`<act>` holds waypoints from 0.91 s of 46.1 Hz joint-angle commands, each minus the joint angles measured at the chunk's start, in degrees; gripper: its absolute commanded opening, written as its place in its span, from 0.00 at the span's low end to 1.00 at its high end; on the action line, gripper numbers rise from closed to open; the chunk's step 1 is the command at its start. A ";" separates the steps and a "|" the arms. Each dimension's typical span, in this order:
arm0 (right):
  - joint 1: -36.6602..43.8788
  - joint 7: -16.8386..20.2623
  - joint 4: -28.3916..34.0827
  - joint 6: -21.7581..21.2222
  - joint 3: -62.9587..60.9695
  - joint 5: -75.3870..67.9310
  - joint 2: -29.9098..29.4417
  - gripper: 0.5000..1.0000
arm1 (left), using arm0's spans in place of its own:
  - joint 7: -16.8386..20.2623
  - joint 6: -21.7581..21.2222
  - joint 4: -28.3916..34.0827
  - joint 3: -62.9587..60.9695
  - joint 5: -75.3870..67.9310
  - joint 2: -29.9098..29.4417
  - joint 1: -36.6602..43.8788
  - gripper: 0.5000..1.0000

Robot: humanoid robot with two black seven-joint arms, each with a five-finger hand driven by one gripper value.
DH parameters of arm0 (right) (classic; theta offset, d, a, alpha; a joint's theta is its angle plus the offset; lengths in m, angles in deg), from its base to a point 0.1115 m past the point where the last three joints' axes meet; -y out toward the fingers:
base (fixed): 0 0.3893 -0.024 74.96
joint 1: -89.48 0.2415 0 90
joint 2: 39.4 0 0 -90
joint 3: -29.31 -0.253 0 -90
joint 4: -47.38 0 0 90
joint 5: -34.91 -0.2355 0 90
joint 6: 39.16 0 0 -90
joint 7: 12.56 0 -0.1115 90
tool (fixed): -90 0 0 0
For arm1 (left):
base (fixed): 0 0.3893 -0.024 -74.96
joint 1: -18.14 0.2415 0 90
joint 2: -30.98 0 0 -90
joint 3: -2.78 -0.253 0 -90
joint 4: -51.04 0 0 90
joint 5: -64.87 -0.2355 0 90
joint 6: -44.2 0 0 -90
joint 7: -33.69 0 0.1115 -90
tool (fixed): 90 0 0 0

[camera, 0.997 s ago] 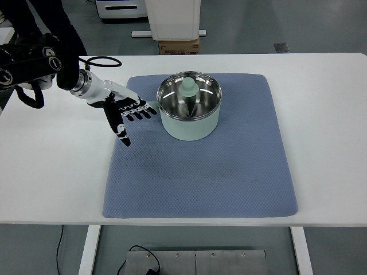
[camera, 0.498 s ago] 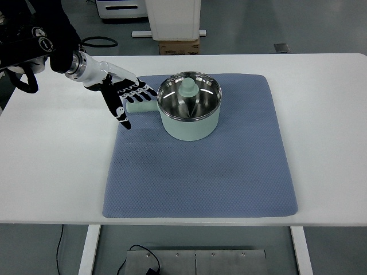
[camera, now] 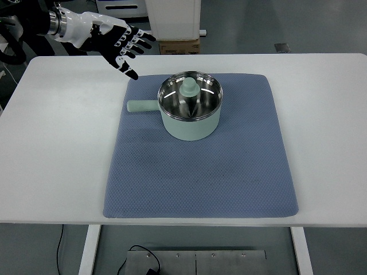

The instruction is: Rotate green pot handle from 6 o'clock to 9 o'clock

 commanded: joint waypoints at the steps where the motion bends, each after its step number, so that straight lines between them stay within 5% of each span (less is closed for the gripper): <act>1: 0.00 0.01 0.01 0.00 -0.01 0.00 0.00 1.00 | -0.01 0.00 2.37 1.64 5.20 -0.08 1.88 1.00; 22: 0.00 0.01 0.01 0.00 -0.01 0.00 0.00 1.00 | 0.08 -3.44 20.39 35.64 19.36 0.45 22.89 1.00; 42: 0.00 0.01 0.01 0.00 -0.01 0.00 0.00 1.00 | 0.25 -7.05 21.71 62.20 22.43 2.03 39.85 1.00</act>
